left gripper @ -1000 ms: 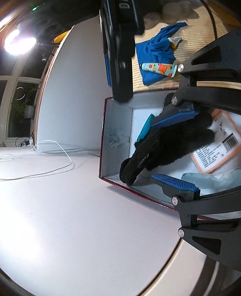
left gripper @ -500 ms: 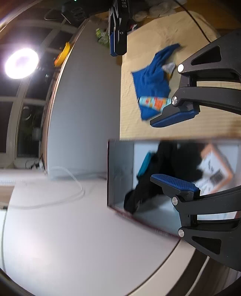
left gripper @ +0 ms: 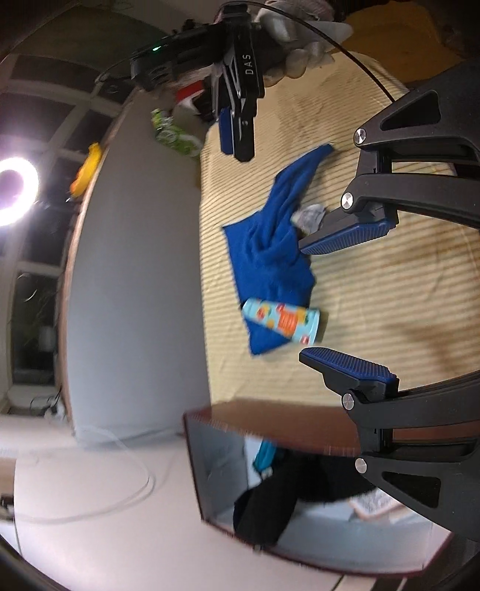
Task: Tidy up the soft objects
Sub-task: 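Move both tools back to the blue towel on the bed, then pinch the blue towel with the right tool while the left tool pinches it too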
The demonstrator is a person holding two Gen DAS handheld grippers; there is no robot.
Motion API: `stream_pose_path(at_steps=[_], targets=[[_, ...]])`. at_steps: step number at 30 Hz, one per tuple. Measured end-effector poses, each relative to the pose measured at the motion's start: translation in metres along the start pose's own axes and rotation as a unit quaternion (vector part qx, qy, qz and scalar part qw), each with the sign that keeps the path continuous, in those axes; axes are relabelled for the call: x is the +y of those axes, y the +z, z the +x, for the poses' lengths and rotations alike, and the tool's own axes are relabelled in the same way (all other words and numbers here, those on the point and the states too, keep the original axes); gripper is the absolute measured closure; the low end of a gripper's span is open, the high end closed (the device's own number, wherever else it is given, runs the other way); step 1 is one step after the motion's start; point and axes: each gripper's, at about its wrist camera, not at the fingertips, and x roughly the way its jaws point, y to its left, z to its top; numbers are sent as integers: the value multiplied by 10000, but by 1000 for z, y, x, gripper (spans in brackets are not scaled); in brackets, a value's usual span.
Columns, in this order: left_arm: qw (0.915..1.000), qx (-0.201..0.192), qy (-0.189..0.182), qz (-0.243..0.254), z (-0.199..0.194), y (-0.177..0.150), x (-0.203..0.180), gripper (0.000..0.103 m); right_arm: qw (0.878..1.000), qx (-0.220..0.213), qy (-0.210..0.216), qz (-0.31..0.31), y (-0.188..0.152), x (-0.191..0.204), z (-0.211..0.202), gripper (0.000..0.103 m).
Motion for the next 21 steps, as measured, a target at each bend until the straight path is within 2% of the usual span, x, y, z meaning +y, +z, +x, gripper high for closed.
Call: stream_pose_path(at_steps=[10, 19, 21], targets=[[9977, 485, -99, 453, 63, 17, -51, 53, 9989, 431, -130, -94, -28, -16, 42, 36], [9944, 825, 163, 647, 120, 36, -67, 53, 9985, 527, -158, 60, -43, -41, 56, 36], [9935, 901, 193, 672, 128, 37, -69, 57, 9985, 523, -138, 44, -45, -43, 58, 37]])
